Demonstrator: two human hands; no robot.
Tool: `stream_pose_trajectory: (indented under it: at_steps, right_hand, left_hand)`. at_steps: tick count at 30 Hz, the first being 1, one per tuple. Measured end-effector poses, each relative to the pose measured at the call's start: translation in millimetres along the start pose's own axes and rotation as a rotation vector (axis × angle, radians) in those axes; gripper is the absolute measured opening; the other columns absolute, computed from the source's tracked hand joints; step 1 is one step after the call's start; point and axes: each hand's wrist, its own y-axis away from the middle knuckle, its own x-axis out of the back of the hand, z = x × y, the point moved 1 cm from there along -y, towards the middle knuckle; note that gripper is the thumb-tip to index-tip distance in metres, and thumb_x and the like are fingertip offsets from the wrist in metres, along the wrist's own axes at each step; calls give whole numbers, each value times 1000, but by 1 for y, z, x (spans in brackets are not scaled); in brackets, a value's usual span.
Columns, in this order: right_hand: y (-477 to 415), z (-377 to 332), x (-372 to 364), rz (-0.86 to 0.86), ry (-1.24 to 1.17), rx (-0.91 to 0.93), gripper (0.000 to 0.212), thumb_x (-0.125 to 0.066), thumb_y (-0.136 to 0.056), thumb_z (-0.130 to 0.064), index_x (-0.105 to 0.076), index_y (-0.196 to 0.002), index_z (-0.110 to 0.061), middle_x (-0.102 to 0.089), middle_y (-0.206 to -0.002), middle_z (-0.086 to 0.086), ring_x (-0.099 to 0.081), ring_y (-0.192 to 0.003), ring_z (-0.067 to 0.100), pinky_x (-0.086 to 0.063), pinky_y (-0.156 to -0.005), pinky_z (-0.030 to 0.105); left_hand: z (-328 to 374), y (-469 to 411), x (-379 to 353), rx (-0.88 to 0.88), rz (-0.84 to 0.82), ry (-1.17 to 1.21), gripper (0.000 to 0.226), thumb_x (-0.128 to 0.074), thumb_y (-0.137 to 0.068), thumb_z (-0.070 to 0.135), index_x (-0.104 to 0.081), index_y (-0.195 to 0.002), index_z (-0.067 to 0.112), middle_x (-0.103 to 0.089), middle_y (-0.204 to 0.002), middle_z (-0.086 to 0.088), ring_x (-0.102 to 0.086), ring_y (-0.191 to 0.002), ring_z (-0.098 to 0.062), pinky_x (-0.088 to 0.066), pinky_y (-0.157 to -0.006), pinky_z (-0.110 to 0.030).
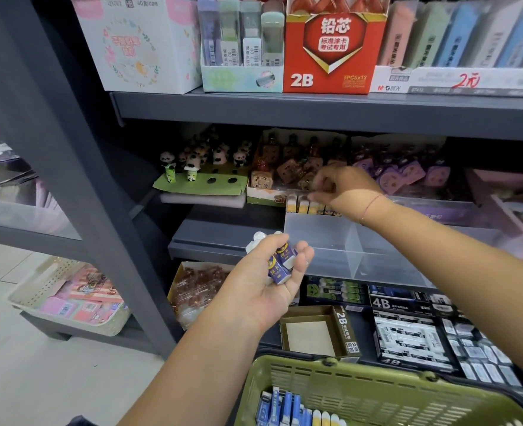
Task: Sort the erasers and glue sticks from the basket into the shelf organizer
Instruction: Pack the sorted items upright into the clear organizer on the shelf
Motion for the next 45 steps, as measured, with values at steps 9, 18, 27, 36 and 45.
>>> stream_pose_trajectory:
  at_steps: [9, 18, 27, 36, 45]
  right_hand:
    - [48, -31, 13, -703, -596, 161, 37, -62, -84, -42, -68, -115, -23, -68, -113, 13, -62, -94, 10, -43, -96, 49]
    - [55, -40, 27, -570, -631, 119, 16, -70, -82, -18, -72, -97, -11, -66, -91, 15, -54, -75, 8, -43, -69, 24]
    - [26, 1, 66, -177, -776, -182, 18, -69, -80, -4, -66, -96, -8, -67, -79, 3, -63, -63, 8, -51, -57, 10]
    - [-2, 13, 20, -134, 132, -14, 16, -71, -80, -14, -69, -96, -17, -59, -85, -5, -56, -83, 11, -34, -66, 17]
    - [-7, 20, -4, -47, 224, 43, 12, -70, -79, -22, -59, -78, -28, -56, -79, -11, -54, -80, 12, -39, -67, 24]
  left_hand:
    - [-1, -1, -4, -75, -80, -177, 15, -67, -87, 12, -65, -99, 3, -73, -77, -12, -70, -64, -20, -52, -47, -19]
    - [-7, -6, -3, -182, -74, -423, 28, -76, -74, 14, -66, -99, 7, -68, -80, -8, -66, -69, -19, -53, -50, -22]
    - [-1, -6, -2, -164, 4, -215, 10, -67, -84, 2, -60, -91, 2, -65, -86, -16, -64, -78, -23, -54, -47, -21]
    - [-5, -8, -2, -117, 81, -212, 29, -63, -84, -9, -56, -112, -5, -60, -119, -26, -67, -97, -30, -55, -47, -24]
    - [-4, -6, 1, -56, 62, -202, 39, -69, -80, -7, -58, -117, -8, -66, -109, -27, -70, -89, -31, -55, -47, -24]
